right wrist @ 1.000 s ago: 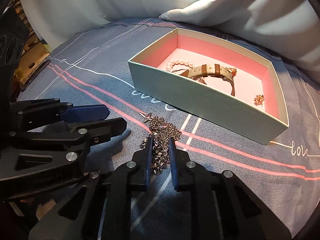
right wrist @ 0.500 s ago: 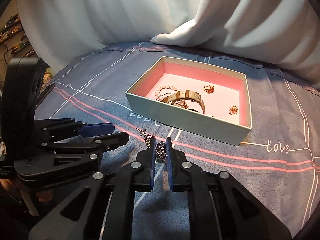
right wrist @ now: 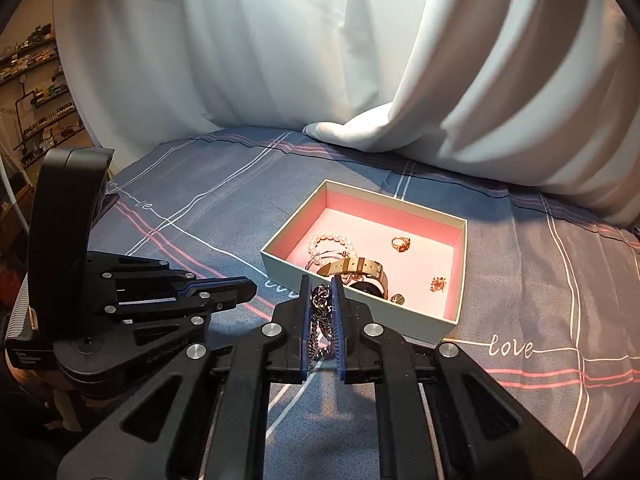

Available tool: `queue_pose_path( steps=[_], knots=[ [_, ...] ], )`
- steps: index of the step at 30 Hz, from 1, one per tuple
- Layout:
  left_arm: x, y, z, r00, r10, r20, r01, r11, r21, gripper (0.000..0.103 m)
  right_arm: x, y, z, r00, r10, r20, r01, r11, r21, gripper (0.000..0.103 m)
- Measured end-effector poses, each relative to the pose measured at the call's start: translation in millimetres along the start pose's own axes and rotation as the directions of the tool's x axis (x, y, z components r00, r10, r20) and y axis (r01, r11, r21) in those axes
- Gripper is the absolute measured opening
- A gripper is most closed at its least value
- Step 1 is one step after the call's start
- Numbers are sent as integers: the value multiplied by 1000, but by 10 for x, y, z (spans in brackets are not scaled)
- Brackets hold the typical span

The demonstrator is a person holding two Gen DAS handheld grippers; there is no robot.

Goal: Organize jewelry

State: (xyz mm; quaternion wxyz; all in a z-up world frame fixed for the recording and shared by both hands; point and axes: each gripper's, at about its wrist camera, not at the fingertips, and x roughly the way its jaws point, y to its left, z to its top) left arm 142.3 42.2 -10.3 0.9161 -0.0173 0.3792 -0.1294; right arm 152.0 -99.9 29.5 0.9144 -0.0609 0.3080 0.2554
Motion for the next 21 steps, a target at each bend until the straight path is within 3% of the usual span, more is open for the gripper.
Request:
queue_pose_path(
  steps=[2,4,9,17,21],
  knots=[
    [-65,-44,74,1000,-4,23,4,1000,10,2,-82,0,92,1000,-6,24,6,1000,-12,9],
    [-116,-77,143,999,-16,37,15,1000,13,2,-168,3,184,999,-16,49,17,1000,-22,1],
    [-174,-125,239,998,-24,61,23,1000,16,2,-226,-43,294,998,-34,55,36,999,-30,1],
    [-93,-86,148,999,-27,32,28,1000,-10,2,-27,-155,-4,999,-14,-30,15,999,38,1],
    [-4,-64,64,999,-38,4,38,999,-8,2,261,-195,-339,987,23,-157,-9,996,86,3]
  ],
)
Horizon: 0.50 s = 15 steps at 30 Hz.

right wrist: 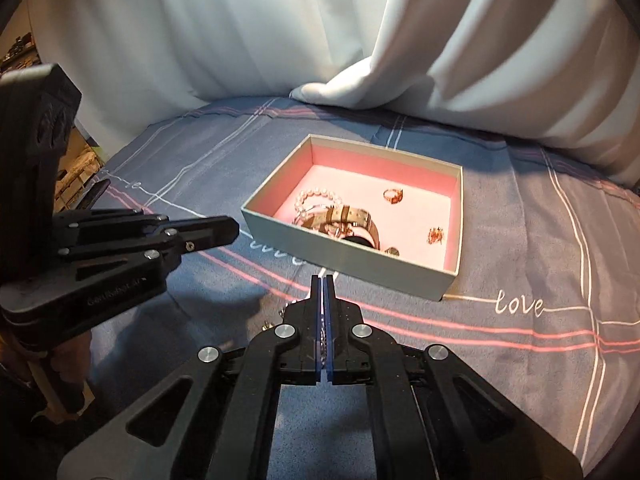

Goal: Organize jewelry

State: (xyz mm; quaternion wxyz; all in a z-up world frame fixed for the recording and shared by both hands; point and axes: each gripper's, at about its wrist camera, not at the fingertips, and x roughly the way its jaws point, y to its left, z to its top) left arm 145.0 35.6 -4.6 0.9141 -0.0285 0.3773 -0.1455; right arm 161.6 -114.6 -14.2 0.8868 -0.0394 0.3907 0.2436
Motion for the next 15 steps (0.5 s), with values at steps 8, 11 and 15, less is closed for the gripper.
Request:
queue_pose_path(
  steps=[8,11,15],
  knots=[
    [294,89,-356,995,-1,-103,-2,1000,-31,2,311,-59,-409,997,-11,-72,14,999,42,45],
    [374,100,-451,992,-4,-128,-1,999,-37,9,374,-56,-422,997,-15,-74,18,999,32,51],
    [402,55,-508,994,0,-112,-3,1000,-29,40,479,-45,-448,996,-36,-82,37,999,10,57]
  ],
)
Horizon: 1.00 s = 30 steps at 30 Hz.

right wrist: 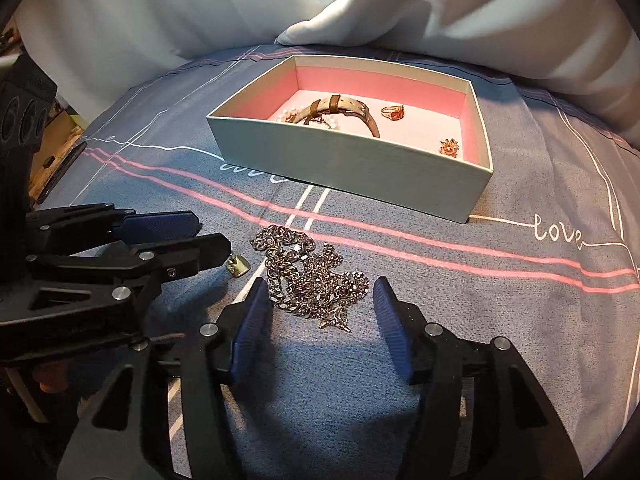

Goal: Organize jewelry

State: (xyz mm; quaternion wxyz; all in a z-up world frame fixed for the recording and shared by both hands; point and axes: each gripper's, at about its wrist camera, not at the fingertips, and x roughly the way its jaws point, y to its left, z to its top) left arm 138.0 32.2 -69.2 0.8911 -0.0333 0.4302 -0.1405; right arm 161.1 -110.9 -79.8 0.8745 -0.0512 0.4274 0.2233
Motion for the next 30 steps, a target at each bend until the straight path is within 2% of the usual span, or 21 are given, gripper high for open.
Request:
queue_pose_path(
  steps=[3,4,5,6,7,8,9,11,21,30],
  knots=[
    [38,-30,24,1000,16,0,-16,1000,15,41,33,83,-22,999,-35,16,35,998,-43,60],
    [46,-28,35,1000,16,0,-16,1000,12,41,36,100,-21,999,-43,18,44,997,-56,56],
    [50,-26,44,1000,16,2,-16,1000,8,40,29,108,-20,999,-31,22,32,998,-59,48],
    [55,-28,55,1000,12,0,-12,1000,10,40,24,104,-13,1000,-18,18,18,998,-53,27],
    [54,-34,66,1000,14,0,-14,1000,12,36,10,88,1,1000,-19,14,19,999,-42,19],
    [48,-45,78,1000,17,2,-17,1000,16,20,-9,77,13,1000,-13,11,13,999,-34,16],
    [44,-57,94,1000,16,-2,-16,1000,22,7,-42,72,22,1000,-8,19,9,999,-31,15],
    [15,-71,137,1000,12,0,-12,1000,25,3,-125,97,72,999,-18,47,20,999,-37,14],
    [-352,-191,506,995,-1,105,-4,999,49,3,-819,180,545,971,-26,236,45,996,-72,14],
    [-643,-289,941,980,-9,200,-4,998,61,2,-1045,143,962,952,-58,300,80,995,-63,14]
  ],
)
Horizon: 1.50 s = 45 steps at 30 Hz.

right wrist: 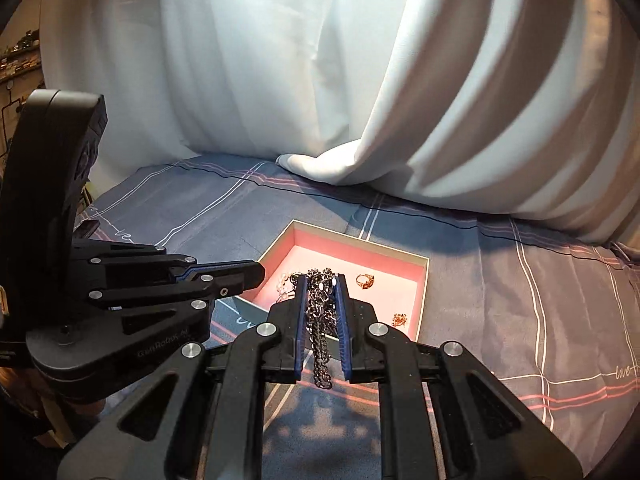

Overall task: Organize jewelry
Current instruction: 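Lower the silver chains into the green box and open the right gripper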

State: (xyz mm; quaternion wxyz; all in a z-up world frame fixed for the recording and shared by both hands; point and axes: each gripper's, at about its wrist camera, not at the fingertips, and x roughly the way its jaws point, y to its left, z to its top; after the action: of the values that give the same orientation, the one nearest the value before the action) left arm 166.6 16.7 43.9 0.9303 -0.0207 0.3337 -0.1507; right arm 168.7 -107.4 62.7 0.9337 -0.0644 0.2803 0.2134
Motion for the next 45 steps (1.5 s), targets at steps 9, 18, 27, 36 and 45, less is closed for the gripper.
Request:
queue_pose_path(
  steps=[9,18,27,36,45],
  knots=[
    [106,78,381,1000,15,26,-15,1000,-23,2,270,-230,291,1000,-22,-9,22,999,39,14],
    [507,213,478,998,36,-43,-38,998,-49,2,679,-346,304,993,-36,-108,43,997,59,14],
    [882,347,280,989,33,-141,-47,995,-92,2,1066,-354,91,978,-18,-210,32,998,62,14],
    [938,336,256,988,27,-150,-41,995,-94,2,1161,-348,61,973,-12,-231,26,998,61,14],
    [914,347,245,988,38,-148,-53,994,-98,2,1180,-336,29,970,-3,-242,19,998,64,14]
  ],
)
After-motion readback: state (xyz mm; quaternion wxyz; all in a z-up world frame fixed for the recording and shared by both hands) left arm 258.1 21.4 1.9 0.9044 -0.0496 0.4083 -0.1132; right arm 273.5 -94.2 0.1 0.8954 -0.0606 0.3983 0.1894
